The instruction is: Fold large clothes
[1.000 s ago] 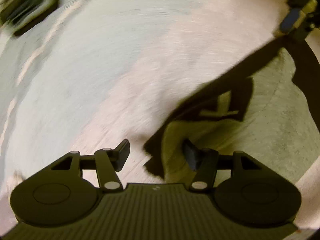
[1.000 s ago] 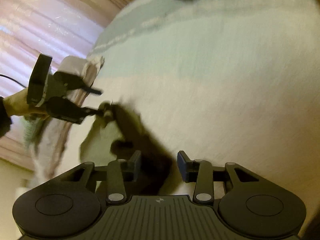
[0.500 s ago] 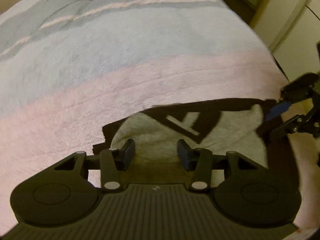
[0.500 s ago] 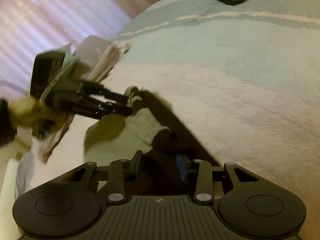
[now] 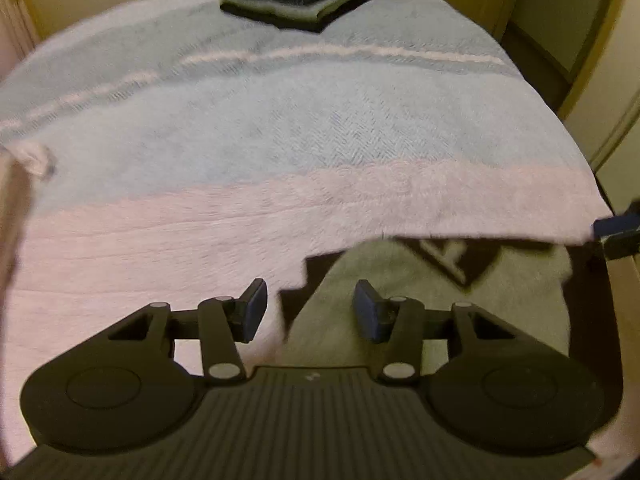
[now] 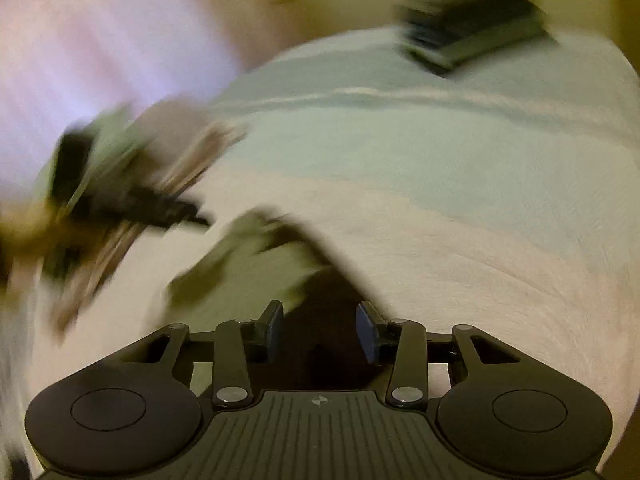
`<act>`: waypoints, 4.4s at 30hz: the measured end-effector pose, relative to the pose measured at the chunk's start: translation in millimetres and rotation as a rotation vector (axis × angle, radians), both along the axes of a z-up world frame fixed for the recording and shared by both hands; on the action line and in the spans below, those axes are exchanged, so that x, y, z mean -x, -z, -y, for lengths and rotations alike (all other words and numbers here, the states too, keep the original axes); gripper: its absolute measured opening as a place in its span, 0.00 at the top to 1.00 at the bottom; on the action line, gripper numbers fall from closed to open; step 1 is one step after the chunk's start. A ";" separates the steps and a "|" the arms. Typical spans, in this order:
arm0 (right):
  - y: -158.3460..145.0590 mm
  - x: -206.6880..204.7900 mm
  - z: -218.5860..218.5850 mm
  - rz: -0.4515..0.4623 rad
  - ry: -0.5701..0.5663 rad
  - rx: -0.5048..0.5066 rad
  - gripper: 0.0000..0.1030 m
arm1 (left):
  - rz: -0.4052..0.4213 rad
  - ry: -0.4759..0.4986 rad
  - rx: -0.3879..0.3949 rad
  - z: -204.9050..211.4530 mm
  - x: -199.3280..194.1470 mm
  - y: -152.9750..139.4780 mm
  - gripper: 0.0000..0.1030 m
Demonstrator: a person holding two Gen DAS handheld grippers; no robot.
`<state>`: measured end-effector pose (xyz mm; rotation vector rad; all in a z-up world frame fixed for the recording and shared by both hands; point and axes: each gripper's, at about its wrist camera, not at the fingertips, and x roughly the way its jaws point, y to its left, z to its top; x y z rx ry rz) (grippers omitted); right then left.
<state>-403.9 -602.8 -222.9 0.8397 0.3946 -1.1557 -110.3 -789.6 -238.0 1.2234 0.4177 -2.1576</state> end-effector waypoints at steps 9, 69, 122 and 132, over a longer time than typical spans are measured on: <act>59.1 -173.2 -82.8 -0.777 -0.608 0.173 0.34 | 0.315 0.555 0.354 -144.6 -46.4 13.3 0.25; -207.8 93.3 -9.7 -0.822 -1.053 0.132 0.74 | 0.289 0.569 0.038 -194.6 133.2 -167.7 0.80; -116.2 447.0 549.1 -1.072 -0.948 0.721 0.57 | 0.618 0.141 0.599 303.5 505.8 -70.7 0.69; -139.2 482.5 526.3 -1.016 -0.794 0.523 0.50 | 0.436 -0.283 0.391 275.7 459.5 -84.4 0.67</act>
